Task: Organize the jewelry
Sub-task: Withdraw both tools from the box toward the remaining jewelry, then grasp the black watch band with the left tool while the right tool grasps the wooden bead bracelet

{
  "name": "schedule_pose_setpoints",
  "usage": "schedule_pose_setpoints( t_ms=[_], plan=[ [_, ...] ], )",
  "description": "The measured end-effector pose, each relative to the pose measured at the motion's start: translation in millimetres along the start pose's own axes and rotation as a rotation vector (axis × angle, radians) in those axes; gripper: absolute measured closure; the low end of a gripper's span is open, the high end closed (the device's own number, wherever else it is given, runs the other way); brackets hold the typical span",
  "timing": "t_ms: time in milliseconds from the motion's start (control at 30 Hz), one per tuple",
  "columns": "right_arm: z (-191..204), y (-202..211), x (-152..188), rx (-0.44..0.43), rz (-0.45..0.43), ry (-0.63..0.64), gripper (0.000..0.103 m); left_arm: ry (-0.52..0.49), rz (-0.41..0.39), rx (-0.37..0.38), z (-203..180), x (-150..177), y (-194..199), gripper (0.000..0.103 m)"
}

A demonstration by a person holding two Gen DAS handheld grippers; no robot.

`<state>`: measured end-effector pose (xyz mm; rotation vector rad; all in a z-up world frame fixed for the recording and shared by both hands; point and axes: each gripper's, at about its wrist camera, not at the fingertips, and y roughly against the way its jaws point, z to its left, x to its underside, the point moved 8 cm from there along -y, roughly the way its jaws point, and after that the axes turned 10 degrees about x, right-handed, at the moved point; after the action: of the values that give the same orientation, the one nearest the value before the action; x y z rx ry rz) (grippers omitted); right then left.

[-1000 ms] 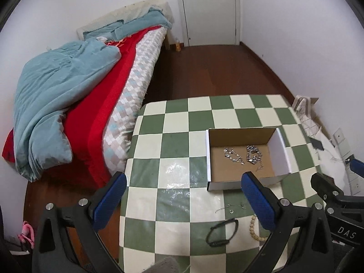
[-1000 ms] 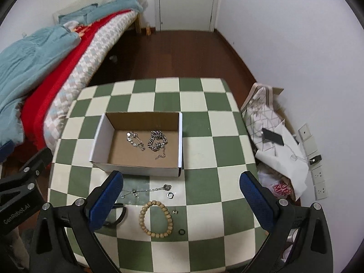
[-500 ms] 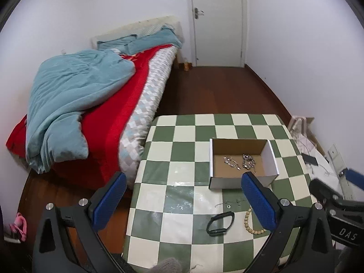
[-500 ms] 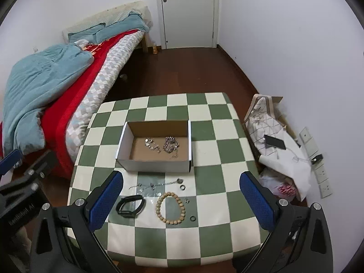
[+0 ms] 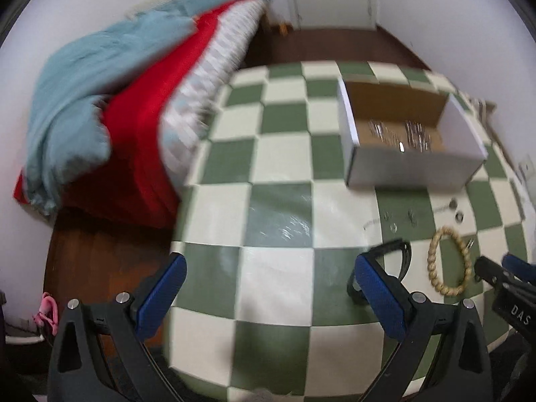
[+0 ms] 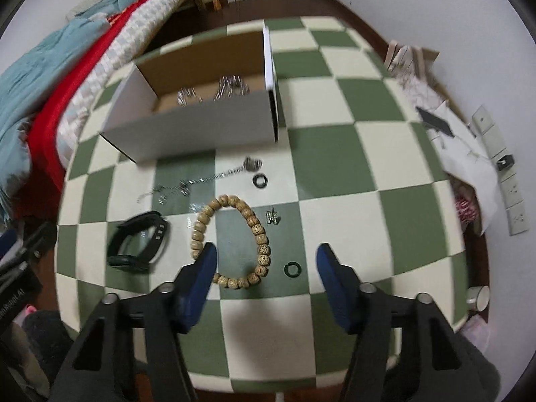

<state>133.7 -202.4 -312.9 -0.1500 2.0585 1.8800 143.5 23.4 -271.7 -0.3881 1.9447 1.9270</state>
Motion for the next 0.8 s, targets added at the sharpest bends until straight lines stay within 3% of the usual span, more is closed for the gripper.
schedule_pose_setpoints(
  t_ms=[133, 200, 233, 367, 400, 467, 500, 533, 633, 800],
  plan=[
    [5, -21, 2, -0.013, 0.018, 0.016, 0.052, -0.095, 0.092, 0.071, -25, 2, -34, 0.003],
    [8, -27, 5, -0.010, 0.028, 0.031, 0.055, -0.139, 0.126, 0.081, -35, 2, -46, 0.018],
    [9, -30, 6, -0.014, 0.036, 0.038, 0.055, -0.161, 0.143, 0.092, -40, 3, -52, 0.020],
    [13, -31, 11, 0.024, 0.017, 0.105, 0.057, -0.211, 0.177, 0.149, -57, 6, -64, 0.051],
    [14, -31, 11, 0.031, 0.016, 0.114, 0.057, -0.206, 0.179, 0.187, -62, 7, -63, 0.068],
    [15, -31, 11, 0.067, 0.007, 0.138, 0.067, -0.203, 0.180, 0.220, -68, 7, -62, 0.087],
    [13, -31, 10, 0.080, -0.002, 0.140, 0.086, -0.214, 0.173, 0.196, -68, 7, -61, 0.089],
    [9, -31, 10, 0.079, 0.002, 0.125, 0.093, -0.218, 0.166, 0.188, -67, 8, -60, 0.090],
    [-5, -31, 12, 0.052, 0.024, 0.076, 0.093, -0.170, 0.151, 0.184, -54, 11, -57, 0.090],
    [-7, -31, 10, 0.049, 0.035, 0.105, 0.091, -0.103, 0.135, 0.186, -38, 15, -55, 0.090]
  ],
)
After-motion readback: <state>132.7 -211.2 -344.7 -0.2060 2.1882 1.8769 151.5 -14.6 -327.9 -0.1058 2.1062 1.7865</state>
